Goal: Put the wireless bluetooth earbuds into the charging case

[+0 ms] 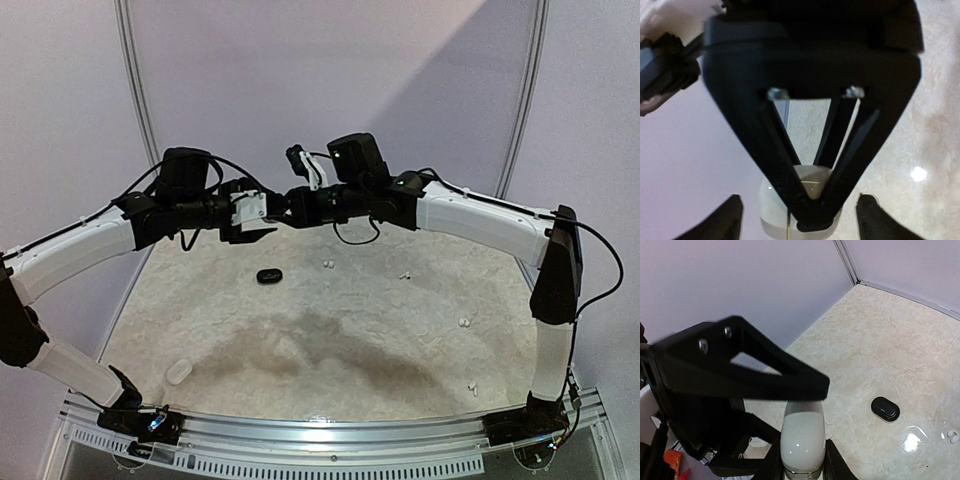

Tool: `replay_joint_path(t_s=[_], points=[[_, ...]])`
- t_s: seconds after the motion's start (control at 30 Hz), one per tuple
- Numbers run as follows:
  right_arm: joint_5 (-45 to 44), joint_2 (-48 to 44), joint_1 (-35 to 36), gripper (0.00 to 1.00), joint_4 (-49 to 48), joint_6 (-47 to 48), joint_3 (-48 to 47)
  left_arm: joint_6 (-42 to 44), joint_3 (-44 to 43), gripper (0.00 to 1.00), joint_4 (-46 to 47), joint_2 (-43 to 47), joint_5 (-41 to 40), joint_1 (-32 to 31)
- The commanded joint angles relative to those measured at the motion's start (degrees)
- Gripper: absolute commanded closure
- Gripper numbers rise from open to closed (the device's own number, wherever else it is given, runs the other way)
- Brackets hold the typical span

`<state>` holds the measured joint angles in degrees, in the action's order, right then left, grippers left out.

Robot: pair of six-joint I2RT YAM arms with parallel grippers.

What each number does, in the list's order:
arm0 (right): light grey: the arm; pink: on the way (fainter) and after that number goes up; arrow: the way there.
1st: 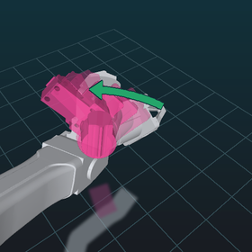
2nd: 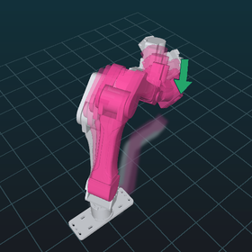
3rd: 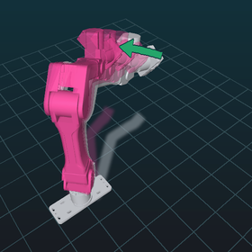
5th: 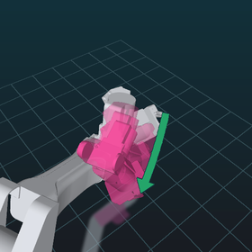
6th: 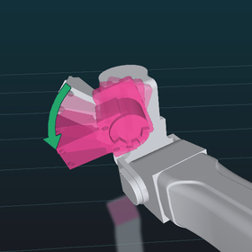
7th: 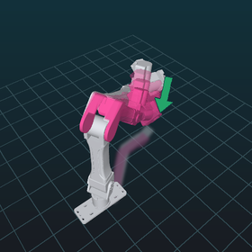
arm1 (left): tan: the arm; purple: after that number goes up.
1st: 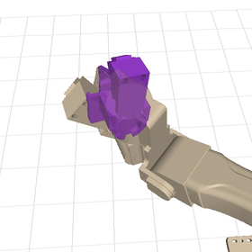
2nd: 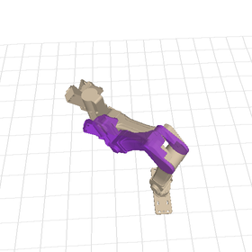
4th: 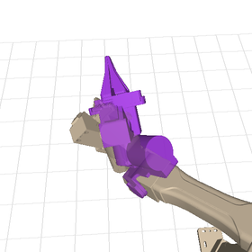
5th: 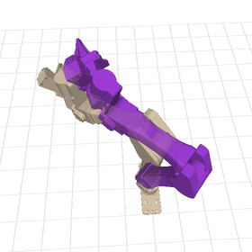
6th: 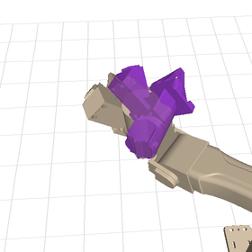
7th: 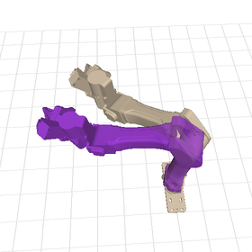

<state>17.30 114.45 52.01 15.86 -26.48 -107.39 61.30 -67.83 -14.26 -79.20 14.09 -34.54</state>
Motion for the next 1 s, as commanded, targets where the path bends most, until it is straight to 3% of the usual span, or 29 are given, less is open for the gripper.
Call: replay_joint_path(t_s=[0.0, 0.23, 0.3, 0.4, 0.5, 0.57, 0.97], points=[[1.87, -2.71, -0.26, 1.0, -0.13, 4.68, 1.53, -8.79, -4.91, 0.01, -6.14, 0.15, 3.24, -0.17], [20.62, -16.78, -2.11, 1.0, -15.03, 17.26, 17.14, -23.46, -5.55, 0.01, -16.44, 5.0, 31.29, 6.84], [23.02, -20.49, -2.09, 1.0, -17.41, 21.58, 19.82, -31.54, -4.43, 0.01, -12.63, 6.17, 37.2, 7.35], [23.24, -23.44, -2.16, 1.0, -17.65, 27.8, 20.81, -46.59, -1.08, 0.16, 1.47, 6.83, 44.73, 7.2], [22.82, -24.47, -2.04, 1.0, -18.99, 30.93, 20.9, -62.32, 2.44, 0.31, 21.87, 6.8, 44.3, 5.8], [22.41, -24.79, -1.96, 1.0, -20.54, 31.35, 20.91, -65.12, 2.94, 0.41, 25.61, 6.61, 42.61, 3.95], [18.48, -24.47, -0.1, 1.0, -20.53, 34.73, 20.21, -71.91, 5.47, 0.43, 35.7, 5.71, 37.15, -3.05]])
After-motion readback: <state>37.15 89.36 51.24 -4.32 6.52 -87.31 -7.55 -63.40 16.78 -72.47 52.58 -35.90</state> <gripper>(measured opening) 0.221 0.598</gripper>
